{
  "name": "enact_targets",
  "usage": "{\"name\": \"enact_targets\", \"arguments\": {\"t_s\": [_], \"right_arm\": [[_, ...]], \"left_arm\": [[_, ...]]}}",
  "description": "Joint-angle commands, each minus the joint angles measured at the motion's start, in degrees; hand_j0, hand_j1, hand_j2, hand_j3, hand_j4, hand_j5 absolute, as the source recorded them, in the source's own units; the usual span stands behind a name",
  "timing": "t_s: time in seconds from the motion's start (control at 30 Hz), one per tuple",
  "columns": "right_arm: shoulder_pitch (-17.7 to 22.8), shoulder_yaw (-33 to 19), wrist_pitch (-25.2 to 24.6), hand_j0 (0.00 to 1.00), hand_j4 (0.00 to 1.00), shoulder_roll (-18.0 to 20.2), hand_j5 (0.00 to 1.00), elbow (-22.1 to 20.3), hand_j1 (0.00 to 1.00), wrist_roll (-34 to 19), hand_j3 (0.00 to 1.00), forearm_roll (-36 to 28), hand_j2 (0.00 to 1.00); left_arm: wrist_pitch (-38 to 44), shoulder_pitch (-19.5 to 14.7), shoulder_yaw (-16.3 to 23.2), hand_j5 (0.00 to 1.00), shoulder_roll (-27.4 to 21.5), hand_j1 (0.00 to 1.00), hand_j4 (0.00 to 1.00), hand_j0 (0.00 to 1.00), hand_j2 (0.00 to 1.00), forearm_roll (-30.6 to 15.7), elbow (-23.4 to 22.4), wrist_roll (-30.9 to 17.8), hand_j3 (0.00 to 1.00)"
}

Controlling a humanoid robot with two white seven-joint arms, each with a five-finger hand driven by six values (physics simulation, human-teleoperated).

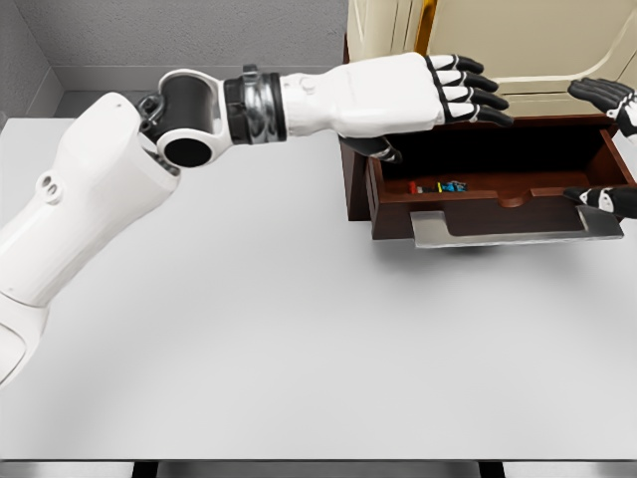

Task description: Put the switch into the drawer with left arm, and close the drawer with right arm

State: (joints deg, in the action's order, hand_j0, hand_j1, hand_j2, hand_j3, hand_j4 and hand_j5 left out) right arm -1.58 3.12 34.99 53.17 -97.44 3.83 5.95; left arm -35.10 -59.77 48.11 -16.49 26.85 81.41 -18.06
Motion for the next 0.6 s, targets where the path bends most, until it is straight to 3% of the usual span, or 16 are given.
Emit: {"name": "enact_targets", "arguments": {"t_s": [0.0, 0.17, 0.27, 0.37, 0.57], "right_arm": [[0.0, 0.0, 0.0, 1.00, 1.00, 0.0, 1.00, -2.0, 1.00, 0.0, 1.00, -0.2, 1.00], [1.4, -0.5, 0.0, 1.00, 1.00, 0.5, 1.00, -2.8, 1.00, 0.0, 1.00, -0.5, 1.00], [2.0, -1.4, 0.0, 1.00, 1.00, 0.3, 1.00, -3.8, 1.00, 0.0, 1.00, -0.6, 1.00], [2.2, -2.9, 0.0, 1.00, 1.00, -0.7, 1.00, -3.8, 1.00, -0.1, 1.00, -0.6, 1.00], [2.4, -4.7, 0.0, 1.00, 1.00, -0.8, 1.00, -3.8, 1.00, -0.1, 1.00, -0.4, 1.00]], "left_arm": [[0.1, 0.0, -0.3, 1.00, -1.3, 1.00, 1.00, 1.00, 1.00, -0.5, 2.7, 0.0, 1.00], [0.1, 3.1, -0.7, 1.00, -7.1, 1.00, 1.00, 1.00, 1.00, -1.3, 9.9, 0.0, 1.00], [0.1, 5.8, -3.3, 1.00, -10.1, 1.00, 1.00, 1.00, 1.00, -1.9, 12.5, 0.0, 1.00], [0.1, 6.8, -3.6, 1.00, -13.0, 1.00, 1.00, 1.00, 1.00, -3.2, 13.9, 0.0, 1.00], [0.1, 14.3, -10.0, 1.00, -24.6, 1.00, 1.00, 1.00, 1.00, -6.2, 14.2, 0.0, 1.00]]}}
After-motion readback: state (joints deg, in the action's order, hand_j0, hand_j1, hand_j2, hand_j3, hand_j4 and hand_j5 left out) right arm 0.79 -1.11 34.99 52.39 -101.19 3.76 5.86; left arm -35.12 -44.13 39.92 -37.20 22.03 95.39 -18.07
